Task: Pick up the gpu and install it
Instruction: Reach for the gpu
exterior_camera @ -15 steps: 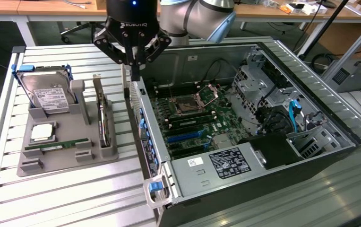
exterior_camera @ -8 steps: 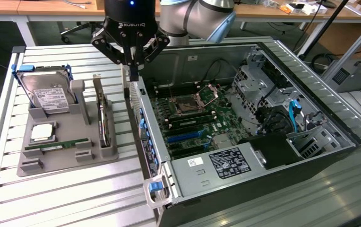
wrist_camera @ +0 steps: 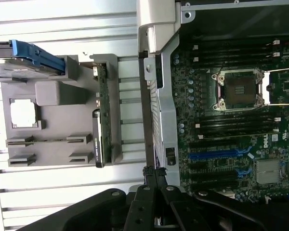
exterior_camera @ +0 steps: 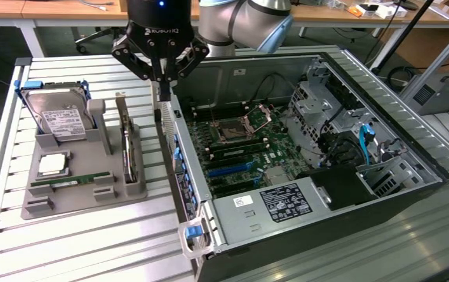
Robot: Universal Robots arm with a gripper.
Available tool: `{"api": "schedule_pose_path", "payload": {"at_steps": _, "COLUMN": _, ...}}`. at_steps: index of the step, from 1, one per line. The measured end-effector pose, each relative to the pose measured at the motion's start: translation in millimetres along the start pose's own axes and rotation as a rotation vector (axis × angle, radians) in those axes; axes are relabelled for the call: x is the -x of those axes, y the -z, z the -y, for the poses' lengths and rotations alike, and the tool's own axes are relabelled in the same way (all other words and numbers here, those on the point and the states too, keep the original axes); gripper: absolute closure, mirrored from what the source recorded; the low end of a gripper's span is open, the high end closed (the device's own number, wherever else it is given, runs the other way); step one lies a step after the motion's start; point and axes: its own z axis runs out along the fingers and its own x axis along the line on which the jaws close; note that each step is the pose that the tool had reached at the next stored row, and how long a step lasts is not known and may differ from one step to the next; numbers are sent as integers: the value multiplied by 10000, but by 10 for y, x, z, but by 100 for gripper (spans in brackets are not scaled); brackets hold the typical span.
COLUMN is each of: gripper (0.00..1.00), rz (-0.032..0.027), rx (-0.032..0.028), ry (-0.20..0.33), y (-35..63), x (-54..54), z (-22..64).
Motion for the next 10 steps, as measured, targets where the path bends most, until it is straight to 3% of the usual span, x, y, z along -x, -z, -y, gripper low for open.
{"api": "schedule_pose_path", "payload": {"at_steps": 10, "gripper": 89, "rz": 0, "rx": 0, "ry": 0, "y": 1, "x": -43, "z": 3}}
